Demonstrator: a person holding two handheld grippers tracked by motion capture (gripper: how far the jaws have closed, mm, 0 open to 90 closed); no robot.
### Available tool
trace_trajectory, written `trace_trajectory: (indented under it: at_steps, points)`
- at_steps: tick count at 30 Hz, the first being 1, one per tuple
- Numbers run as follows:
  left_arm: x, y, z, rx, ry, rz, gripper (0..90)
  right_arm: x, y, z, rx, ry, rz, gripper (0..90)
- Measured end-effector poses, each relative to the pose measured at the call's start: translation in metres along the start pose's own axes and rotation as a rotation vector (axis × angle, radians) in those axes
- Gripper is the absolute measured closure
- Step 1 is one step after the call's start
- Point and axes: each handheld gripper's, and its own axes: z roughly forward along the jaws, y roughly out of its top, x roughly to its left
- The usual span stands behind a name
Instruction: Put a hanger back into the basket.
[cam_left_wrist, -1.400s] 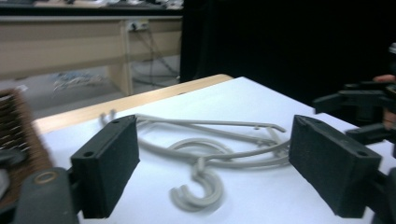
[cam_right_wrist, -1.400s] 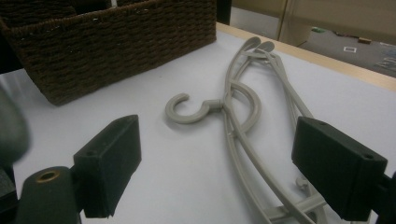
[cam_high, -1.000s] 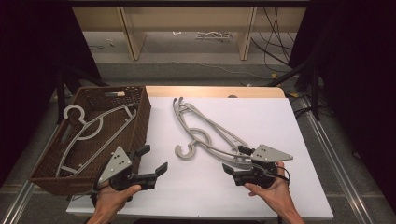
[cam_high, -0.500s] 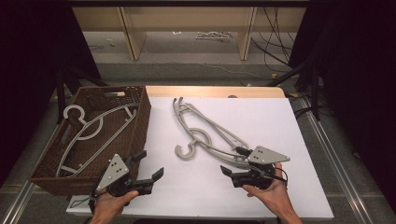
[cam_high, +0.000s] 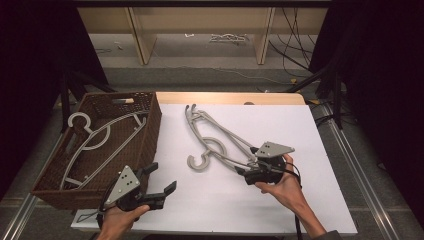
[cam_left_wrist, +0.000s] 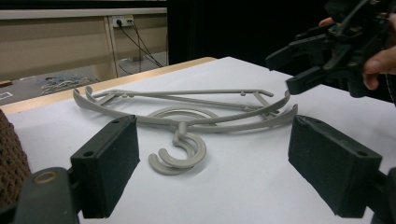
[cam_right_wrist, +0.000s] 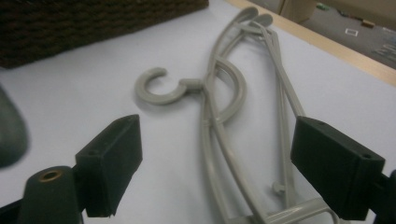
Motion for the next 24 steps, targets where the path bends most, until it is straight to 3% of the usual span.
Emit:
trace_trajectory:
  at_steps: [7,13,14,24]
  points:
    - [0.000,0.000,0.000,0.015,-0.006,-0.002,16.1,-0.011,0.007,0.038,0.171,0.027,-0.009,34.3]
    - [-0.001,0.000,0.000,0.025,-0.017,0.004,16.1,-0.012,0.007,0.067,0.226,0.069,-0.004,42.9]
    - [-0.001,0.000,0.000,0.024,-0.018,0.003,16.0,-0.013,0.006,0.070,0.217,0.073,-0.025,44.6]
    - [-0.002,0.000,-0.001,0.022,-0.018,0.001,16.1,-0.018,0.005,0.089,0.298,0.110,0.040,47.7]
